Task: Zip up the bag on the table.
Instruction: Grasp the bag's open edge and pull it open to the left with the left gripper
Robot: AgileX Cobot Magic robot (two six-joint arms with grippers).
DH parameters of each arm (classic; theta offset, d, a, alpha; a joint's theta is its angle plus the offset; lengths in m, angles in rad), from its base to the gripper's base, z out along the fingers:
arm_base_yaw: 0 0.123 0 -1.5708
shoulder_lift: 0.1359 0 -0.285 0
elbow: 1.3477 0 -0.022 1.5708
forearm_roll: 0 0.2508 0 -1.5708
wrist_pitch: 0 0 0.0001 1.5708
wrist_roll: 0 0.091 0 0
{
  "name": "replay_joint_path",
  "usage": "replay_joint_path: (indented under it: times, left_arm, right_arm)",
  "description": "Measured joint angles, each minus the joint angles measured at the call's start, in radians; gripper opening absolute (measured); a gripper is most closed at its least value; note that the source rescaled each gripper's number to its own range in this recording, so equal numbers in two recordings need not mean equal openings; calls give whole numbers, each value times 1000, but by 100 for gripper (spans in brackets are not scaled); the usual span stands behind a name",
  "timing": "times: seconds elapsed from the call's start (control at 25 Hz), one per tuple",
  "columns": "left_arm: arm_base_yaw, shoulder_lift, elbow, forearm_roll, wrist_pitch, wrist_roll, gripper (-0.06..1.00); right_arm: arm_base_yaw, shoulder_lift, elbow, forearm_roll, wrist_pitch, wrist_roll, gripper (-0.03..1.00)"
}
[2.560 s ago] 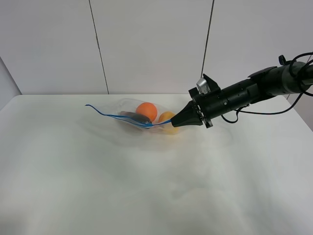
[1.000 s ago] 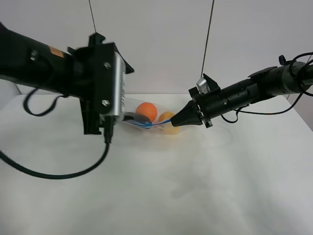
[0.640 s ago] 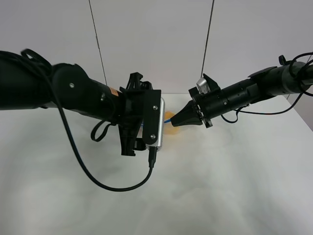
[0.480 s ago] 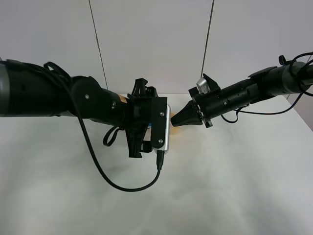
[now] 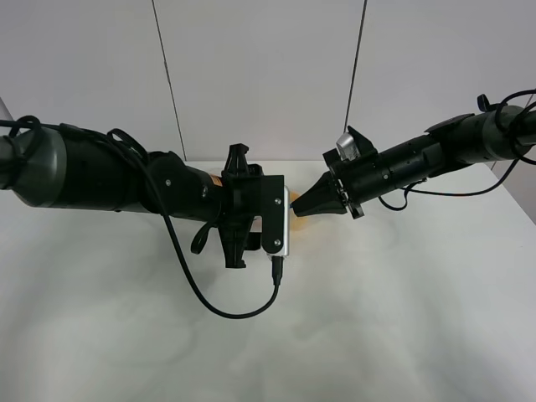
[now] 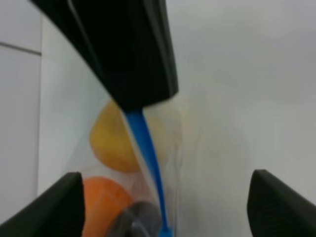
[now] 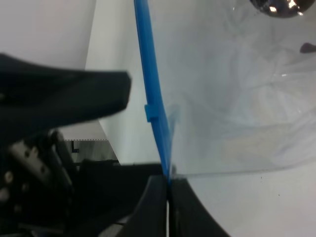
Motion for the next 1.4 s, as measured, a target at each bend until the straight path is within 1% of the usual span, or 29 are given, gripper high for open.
replay_joint_path:
  times: [0.08,0.16,0.28,0.4,0.84,1.4]
  left_arm:
    - [1,1,0,0,-1,0,70]
    - [1,1,0,0,-1,0,61]
    - [1,1,0,0,-1,0,44]
    - [1,1,0,0,-1,0,35]
    - [1,5,0,0,-1,0,18]
    - [1,5,0,0,-1,0,16]
  right_arm:
    - [0,0,0,0,0,0,0]
    - [0,0,0,0,0,0,0]
    - [0,0,0,0,0,0,0]
    - [0,0,0,0,0,0,0]
    - [0,0,0,0,0,0,0]
    - [0,0,0,0,7,0,0]
